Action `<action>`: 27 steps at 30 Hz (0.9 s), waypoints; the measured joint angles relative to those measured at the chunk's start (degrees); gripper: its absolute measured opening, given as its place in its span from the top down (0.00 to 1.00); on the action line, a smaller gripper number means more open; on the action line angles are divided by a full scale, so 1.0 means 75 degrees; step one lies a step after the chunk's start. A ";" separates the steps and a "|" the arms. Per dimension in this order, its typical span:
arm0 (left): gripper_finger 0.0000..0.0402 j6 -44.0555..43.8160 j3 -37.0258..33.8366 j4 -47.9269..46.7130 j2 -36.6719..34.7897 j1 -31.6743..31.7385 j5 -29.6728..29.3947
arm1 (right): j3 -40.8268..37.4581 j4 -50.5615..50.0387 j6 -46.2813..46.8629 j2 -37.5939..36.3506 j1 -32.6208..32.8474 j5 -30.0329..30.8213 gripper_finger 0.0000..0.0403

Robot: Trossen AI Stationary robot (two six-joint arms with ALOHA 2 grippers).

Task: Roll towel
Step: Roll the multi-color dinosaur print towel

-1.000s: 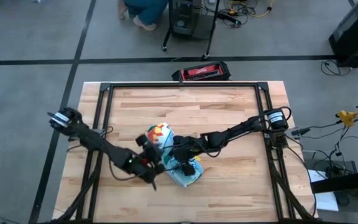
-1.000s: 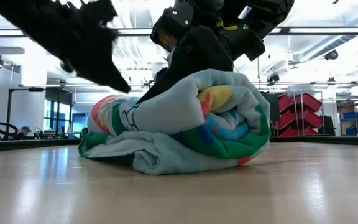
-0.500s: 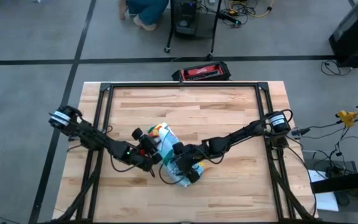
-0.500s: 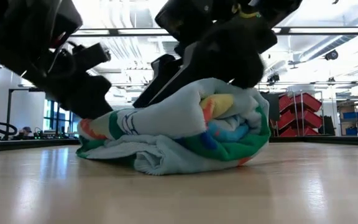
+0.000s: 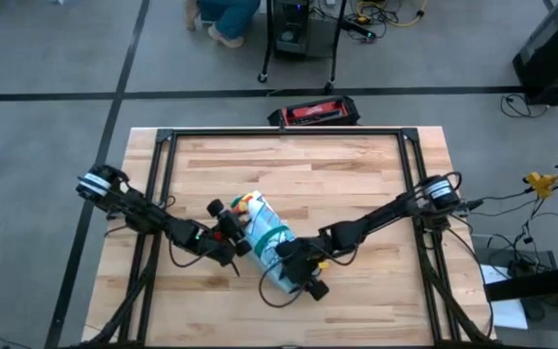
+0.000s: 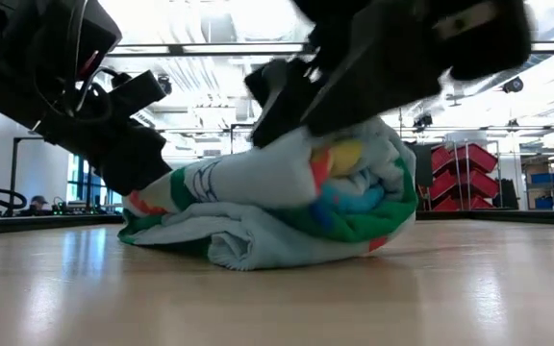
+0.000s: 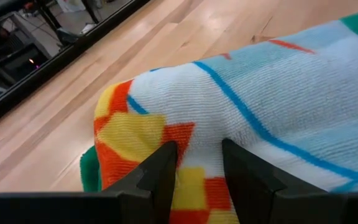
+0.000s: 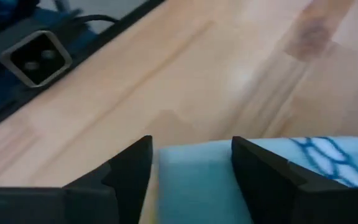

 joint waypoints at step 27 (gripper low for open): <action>0.70 0.0403 -0.0025 0.0283 -0.0347 0.0000 0.0051 | -0.1958 0.2929 0.0210 -0.0587 -0.0117 0.0477 1.00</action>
